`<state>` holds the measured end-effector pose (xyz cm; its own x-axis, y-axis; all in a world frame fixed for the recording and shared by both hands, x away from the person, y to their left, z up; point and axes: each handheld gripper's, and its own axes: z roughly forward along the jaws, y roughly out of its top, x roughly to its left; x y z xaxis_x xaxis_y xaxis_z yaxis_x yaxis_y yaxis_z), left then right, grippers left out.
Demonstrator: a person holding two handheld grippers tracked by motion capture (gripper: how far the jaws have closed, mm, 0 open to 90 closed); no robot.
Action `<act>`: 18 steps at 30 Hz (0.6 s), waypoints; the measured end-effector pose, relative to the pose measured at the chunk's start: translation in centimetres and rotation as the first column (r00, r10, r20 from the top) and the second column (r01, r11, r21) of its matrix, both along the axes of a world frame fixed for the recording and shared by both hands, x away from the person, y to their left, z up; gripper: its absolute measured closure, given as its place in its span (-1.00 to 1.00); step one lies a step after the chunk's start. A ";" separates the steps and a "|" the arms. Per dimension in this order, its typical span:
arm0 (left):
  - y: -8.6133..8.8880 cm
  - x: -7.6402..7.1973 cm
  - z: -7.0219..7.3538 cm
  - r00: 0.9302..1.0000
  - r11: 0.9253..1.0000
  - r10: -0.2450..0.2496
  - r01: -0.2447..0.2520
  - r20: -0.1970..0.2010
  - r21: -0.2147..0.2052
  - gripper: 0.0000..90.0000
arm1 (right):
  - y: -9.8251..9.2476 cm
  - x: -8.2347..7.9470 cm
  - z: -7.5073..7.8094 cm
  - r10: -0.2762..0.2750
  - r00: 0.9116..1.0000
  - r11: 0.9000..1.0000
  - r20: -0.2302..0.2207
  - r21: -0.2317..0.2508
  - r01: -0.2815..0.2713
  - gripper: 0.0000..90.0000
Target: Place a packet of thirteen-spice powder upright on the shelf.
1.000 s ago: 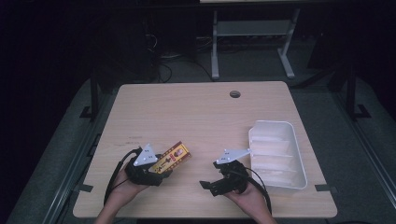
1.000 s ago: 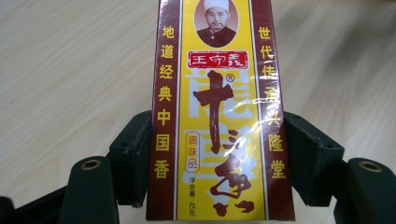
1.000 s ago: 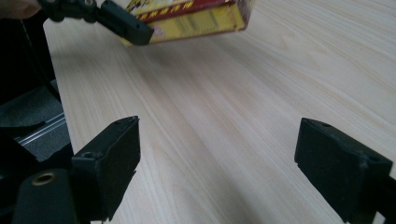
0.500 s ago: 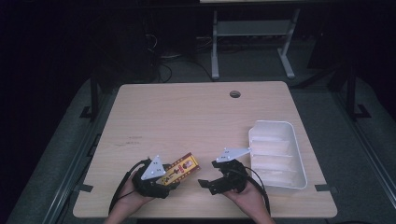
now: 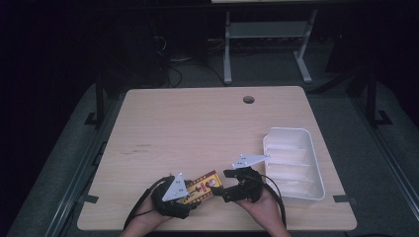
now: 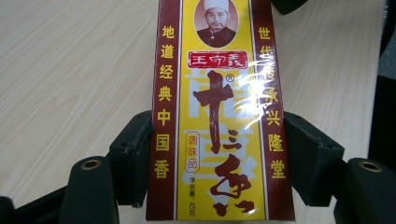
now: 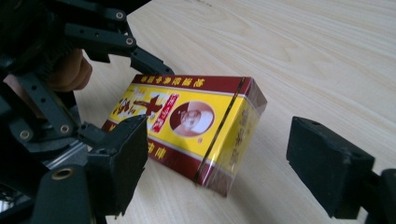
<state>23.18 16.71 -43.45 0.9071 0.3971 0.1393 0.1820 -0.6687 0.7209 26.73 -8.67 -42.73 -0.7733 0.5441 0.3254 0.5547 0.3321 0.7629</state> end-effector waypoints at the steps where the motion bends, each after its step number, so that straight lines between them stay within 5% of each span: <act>1: -0.2 -0.1 0.0 1.000 1.000 -0.004 0.004 0.008 0.004 -0.28 | 0.0 0.0 0.0 -0.003 1.000 1.000 -0.007 0.007 0.003 -0.52; 18: -0.8 -0.4 0.4 0.999 0.999 0.002 0.000 0.054 -0.033 -0.28 | 0.0 0.3 -0.7 0.005 0.994 0.995 -0.109 0.105 0.007 -0.21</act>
